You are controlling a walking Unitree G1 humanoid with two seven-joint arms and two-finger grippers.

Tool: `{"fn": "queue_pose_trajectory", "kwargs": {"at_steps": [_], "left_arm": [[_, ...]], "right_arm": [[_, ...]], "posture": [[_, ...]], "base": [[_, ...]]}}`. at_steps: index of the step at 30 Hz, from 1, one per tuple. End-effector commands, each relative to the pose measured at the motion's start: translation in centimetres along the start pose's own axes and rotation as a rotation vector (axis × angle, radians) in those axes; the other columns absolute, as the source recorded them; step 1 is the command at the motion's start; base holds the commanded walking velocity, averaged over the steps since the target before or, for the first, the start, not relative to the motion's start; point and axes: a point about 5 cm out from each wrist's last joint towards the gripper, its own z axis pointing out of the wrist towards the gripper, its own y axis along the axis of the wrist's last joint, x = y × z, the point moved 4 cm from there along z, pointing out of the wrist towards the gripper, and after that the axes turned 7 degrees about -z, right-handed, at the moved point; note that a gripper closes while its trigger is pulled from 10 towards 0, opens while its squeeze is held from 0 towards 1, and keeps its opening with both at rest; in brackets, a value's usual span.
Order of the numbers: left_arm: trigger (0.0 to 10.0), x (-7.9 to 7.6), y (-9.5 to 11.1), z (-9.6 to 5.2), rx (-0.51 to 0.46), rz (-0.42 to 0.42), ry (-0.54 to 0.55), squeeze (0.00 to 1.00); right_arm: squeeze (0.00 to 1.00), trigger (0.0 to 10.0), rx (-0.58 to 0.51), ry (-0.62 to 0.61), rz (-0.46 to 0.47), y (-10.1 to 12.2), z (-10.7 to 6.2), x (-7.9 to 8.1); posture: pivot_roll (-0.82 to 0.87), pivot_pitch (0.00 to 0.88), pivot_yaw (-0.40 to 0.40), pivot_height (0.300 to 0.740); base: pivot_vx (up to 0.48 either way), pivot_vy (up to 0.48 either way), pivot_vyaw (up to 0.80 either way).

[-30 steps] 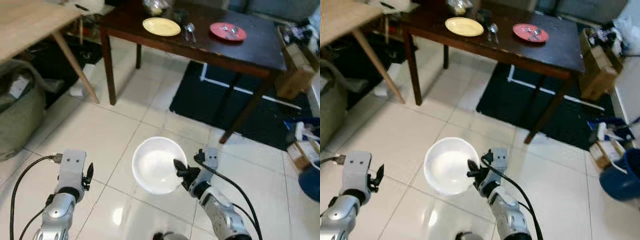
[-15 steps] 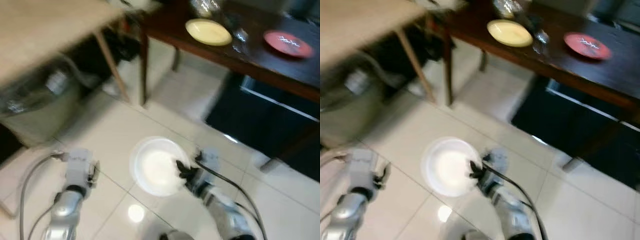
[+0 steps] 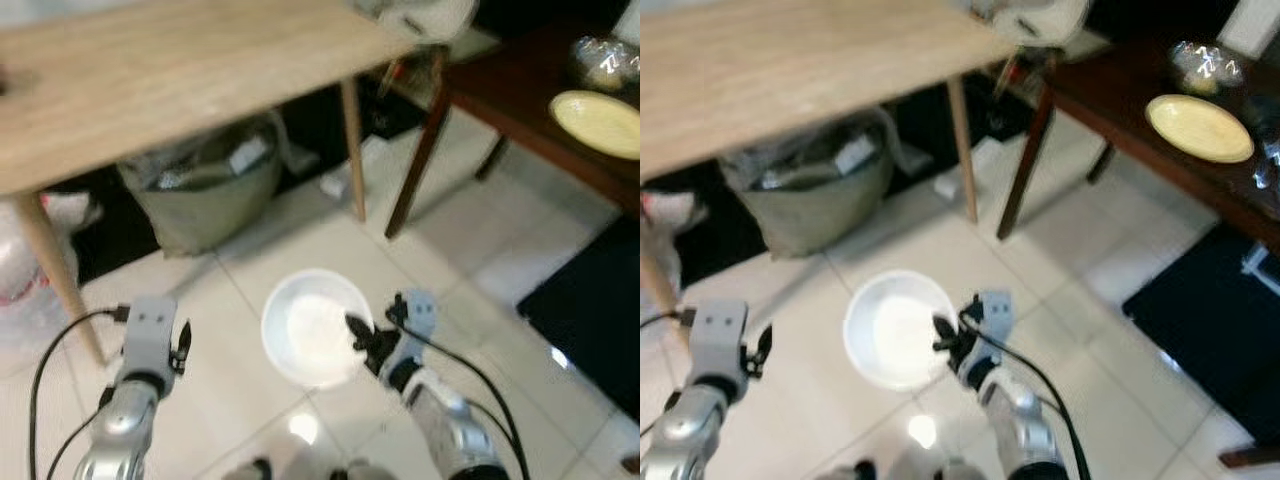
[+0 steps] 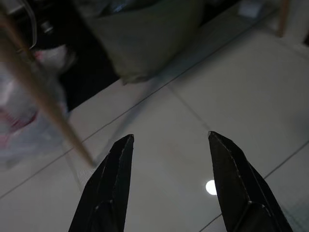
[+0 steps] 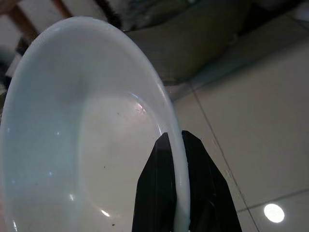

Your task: Setting the table

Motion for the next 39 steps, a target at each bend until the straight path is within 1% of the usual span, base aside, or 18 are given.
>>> {"fn": "queue_pose_trajectory", "kwargs": {"at_steps": [1, 6, 10, 13, 16, 26, 32, 34, 35, 36, 37, 39], "left_arm": [[10.0, 0.1, -0.7, -0.2, 0.024, 0.007, 0.010, 0.00], [10.0, 0.3, 0.1, 0.0, -0.006, 0.005, 0.028, 0.00], [10.0, 0.5, 1.1, 0.2, -0.045, 0.004, 0.045, 0.04], [10.0, 0.7, 1.3, 0.4, -0.043, 0.009, 0.062, 0.07], [10.0, 0.6, 1.5, 0.5, -0.049, 0.007, 0.059, 0.07], [10.0, 0.6, 1.6, 0.5, -0.052, 0.005, 0.060, 0.09], [10.0, 0.6, 1.7, 0.5, -0.057, 0.008, 0.063, 0.09], [10.0, 0.5, 2.6, 0.4, -0.097, 0.039, 0.067, 0.09], [10.0, 0.5, 4.3, 0.1, -0.170, 0.075, 0.075, 0.09], [10.0, 0.5, 4.8, 0.0, -0.190, 0.083, 0.078, 0.09], [10.0, 0.5, 4.8, 0.0, -0.190, 0.083, 0.078, 0.09], [10.0, 0.7, 6.9, -0.3, -0.269, 0.100, 0.095, 0.09]], "right_arm": [[0.00, 10.0, 0.003, 0.011, 0.003, -0.2, -0.1, 0.2], [0.00, 10.0, -0.016, 0.018, 0.004, 0.4, 0.1, 0.4], [0.00, 10.0, -0.036, 0.008, 0.006, 0.9, 0.2, 0.3], [0.00, 10.0, -0.067, -0.013, 0.020, 1.6, 0.3, 0.1], [0.00, 10.0, -0.091, -0.018, 0.033, 2.2, 0.4, 0.0], [0.00, 10.0, -0.093, -0.017, 0.030, 2.3, 0.3, 0.1], [0.00, 10.0, -0.110, -0.009, 0.028, 2.8, 0.3, 0.4], [0.00, 10.0, -0.123, 0.009, -0.002, 3.3, 0.3, 0.6], [0.00, 10.0, -0.149, 0.045, -0.046, 4.4, 0.3, 1.3], [0.00, 10.0, -0.157, 0.056, -0.056, 4.7, 0.3, 1.5], [0.00, 10.0, -0.157, 0.056, -0.056, 4.7, 0.3, 1.5], [0.00, 10.0, -0.218, 0.091, -0.085, 6.7, 0.3, 2.3]], "posture": [[-0.03, 0.067, -0.019, 0.740], [-0.03, 0.067, -0.019, 0.740], [-0.03, 0.068, -0.019, 0.740], [-0.03, 0.069, -0.018, 0.740], [-0.03, 0.069, -0.017, 0.740], [-0.03, 0.073, -0.019, 0.740], [-0.03, 0.073, -0.018, 0.740], [-0.03, 0.074, -0.018, 0.740], [-0.02, 0.076, -0.017, 0.740], [-0.02, 0.076, -0.017, 0.740], [-0.02, 0.076, -0.017, 0.740], [-0.02, 0.075, -0.016, 0.740]], "base": [[0.000, 0.000, 0.77], [0.000, 0.000, 0.77], [0.260, 0.000, 0.77], [0.480, 0.000, 0.00], [0.480, 0.000, 0.00], [0.480, 0.000, 0.00], [0.480, 0.000, 0.00], [0.480, 0.000, 0.00], [0.480, 0.000, 0.00], [0.480, 0.000, 0.00], [0.480, 0.000, 0.00], [0.480, 0.000, 0.00]]}}
